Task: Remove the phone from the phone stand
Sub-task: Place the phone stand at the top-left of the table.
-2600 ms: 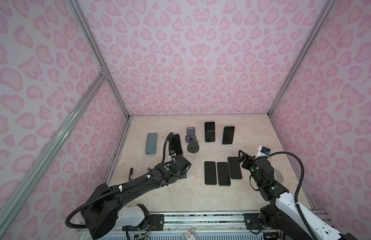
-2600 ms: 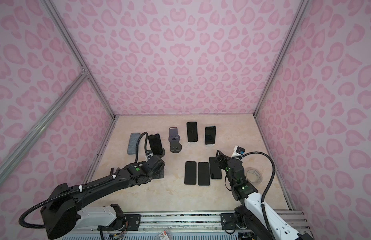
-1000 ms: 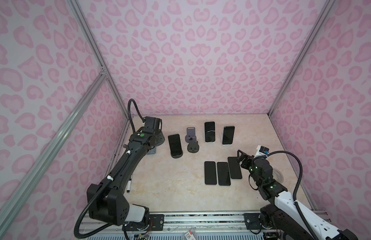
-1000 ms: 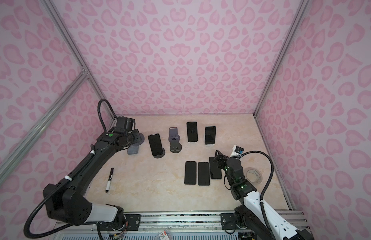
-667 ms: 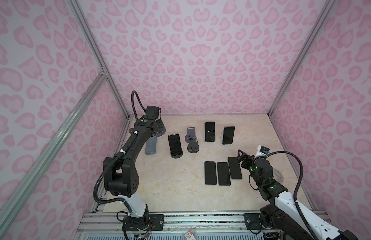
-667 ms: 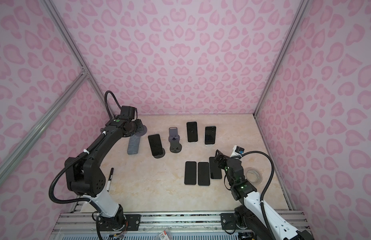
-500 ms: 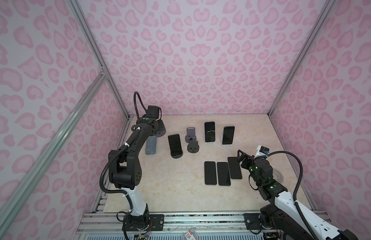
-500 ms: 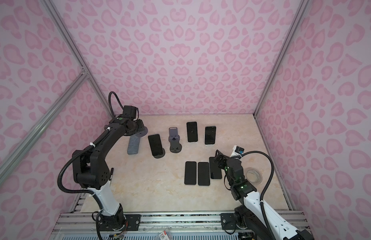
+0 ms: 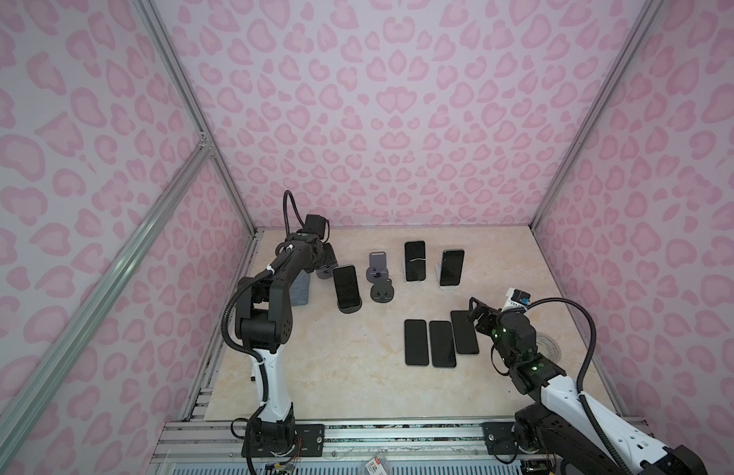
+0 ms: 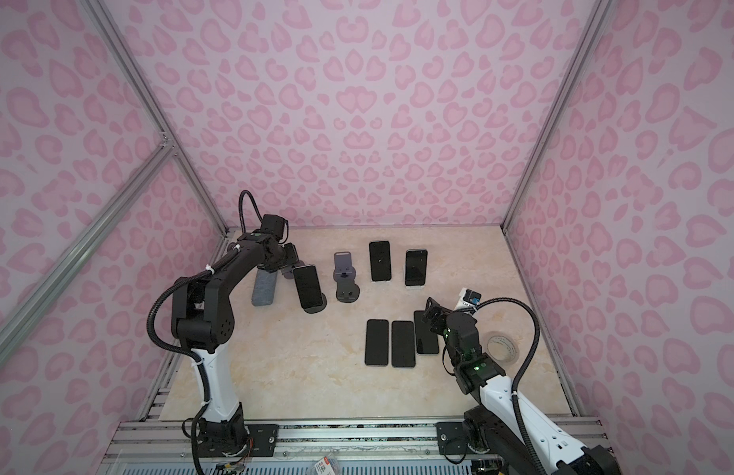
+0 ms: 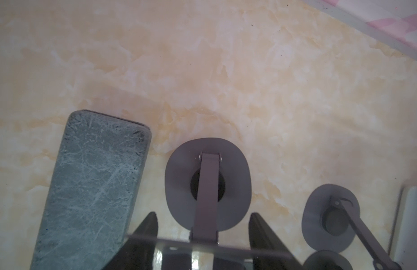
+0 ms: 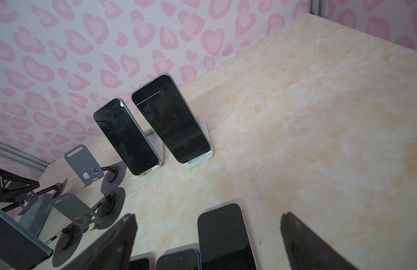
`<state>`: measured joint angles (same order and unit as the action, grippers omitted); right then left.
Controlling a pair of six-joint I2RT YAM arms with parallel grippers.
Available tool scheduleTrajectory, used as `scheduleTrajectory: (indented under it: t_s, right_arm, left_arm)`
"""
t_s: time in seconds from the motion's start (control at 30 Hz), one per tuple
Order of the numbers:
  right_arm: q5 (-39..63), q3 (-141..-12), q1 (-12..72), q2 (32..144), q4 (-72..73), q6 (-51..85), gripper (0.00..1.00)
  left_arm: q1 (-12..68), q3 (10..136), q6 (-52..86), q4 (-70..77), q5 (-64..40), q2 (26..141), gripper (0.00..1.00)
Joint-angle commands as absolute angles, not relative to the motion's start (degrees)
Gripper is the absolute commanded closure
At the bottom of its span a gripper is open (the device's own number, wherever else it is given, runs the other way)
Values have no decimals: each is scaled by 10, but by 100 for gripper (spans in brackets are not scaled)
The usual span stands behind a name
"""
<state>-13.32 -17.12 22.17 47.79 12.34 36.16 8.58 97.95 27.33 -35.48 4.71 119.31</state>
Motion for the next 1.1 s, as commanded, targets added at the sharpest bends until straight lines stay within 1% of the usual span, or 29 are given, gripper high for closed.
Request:
scheduleTrajectory:
  t_s: [0.0,0.17,0.47,0.6,0.73,1.07]
  right_arm:
    - [-140,-170,222,482,136,356,2]
    - [-140,-171,223,486,137,355,2]
    - [-137,-171,223,482,134,354,2]
    - [-137,-171,223,479,133,354,2]
    - [-135,-171,223,478,132,353,2]
    - [-134,-173,223,483,134,351,2]
  left_arm:
    - [87,988,265,-348,63,1208,56]
    - [93,988,259,-348,65,1218,55]
    - [99,988,251,-352,90,1216,43]
    - [98,989,249,-356,96,1216,36]
    - [99,991,241,-359,98,1212,32]
    - [98,999,231,-362,105,1198,27]
